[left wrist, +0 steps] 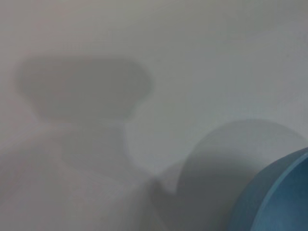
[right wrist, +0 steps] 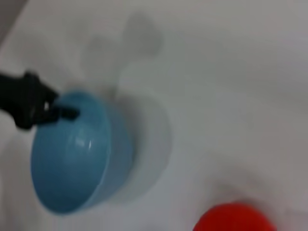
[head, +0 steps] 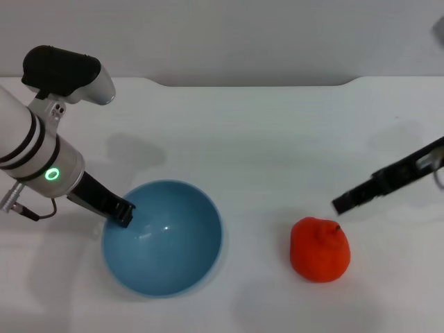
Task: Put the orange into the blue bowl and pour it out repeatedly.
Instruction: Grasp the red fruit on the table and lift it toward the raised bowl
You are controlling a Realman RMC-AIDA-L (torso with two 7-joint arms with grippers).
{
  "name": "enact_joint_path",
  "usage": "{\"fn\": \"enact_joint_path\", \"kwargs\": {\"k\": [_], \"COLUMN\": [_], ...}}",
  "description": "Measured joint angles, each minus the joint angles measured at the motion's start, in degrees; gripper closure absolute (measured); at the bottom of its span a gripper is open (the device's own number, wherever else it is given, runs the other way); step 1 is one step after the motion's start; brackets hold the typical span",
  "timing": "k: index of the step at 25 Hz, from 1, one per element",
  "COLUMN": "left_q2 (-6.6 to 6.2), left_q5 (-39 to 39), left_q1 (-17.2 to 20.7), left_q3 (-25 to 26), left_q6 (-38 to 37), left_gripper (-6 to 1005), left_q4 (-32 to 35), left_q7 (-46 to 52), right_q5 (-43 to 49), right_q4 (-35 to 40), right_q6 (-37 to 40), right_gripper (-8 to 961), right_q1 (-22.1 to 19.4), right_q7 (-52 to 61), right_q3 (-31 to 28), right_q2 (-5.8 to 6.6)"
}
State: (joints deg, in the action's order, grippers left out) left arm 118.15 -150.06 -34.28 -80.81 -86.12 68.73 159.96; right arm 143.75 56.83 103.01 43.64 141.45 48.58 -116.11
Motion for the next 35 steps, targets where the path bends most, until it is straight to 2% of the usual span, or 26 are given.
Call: {"fn": "enact_joint_path", "kwargs": {"k": [6, 11, 17, 23, 29, 35], "left_q2": [0.05, 0.14, 0.18, 0.24, 0.27, 0.37], "left_q5": [-0.2, -0.2, -0.2, -0.2, -0.2, 0.1], "left_q1": [-0.1, 0.0, -0.1, -0.5, -0.8, -2.0], "left_q3": [-0.3, -0.4, -0.5, -0.5, -0.5, -0.6], "left_q6": [0.0, -0.1, -0.1, -0.1, -0.1, -0.5], "left_gripper": [1000, 999, 1000, 999, 1000, 1001], "left_q4": [0.0, 0.0, 0.0, 0.0, 0.0, -0.1], "left_q7": [-0.1, -0.1, -0.2, -0.2, -0.2, 0.2], "right_q5": [1.9, 2.3, 2.3, 1.7, 1.5, -0.5], "right_q4": [-1.1, -4.9, -6.7, -6.4, -5.3, 3.2], "right_q6": [-3.6, -8.5, -12.6, -13.5, -13.1, -7.8], "right_gripper": [398, 423, 454, 484, 617, 726], "right_q1": [0.6, 1.2, 1.0, 0.2, -0.5, -2.5], "right_q7": [0.8, 2.6, 2.7, -0.4, -1.7, -4.3], "right_q3": [6.6, 12.7, 16.1, 16.7, 15.8, 11.2], "right_q2": [-2.36, -2.45, -2.55, -2.56, -2.46, -2.35]}}
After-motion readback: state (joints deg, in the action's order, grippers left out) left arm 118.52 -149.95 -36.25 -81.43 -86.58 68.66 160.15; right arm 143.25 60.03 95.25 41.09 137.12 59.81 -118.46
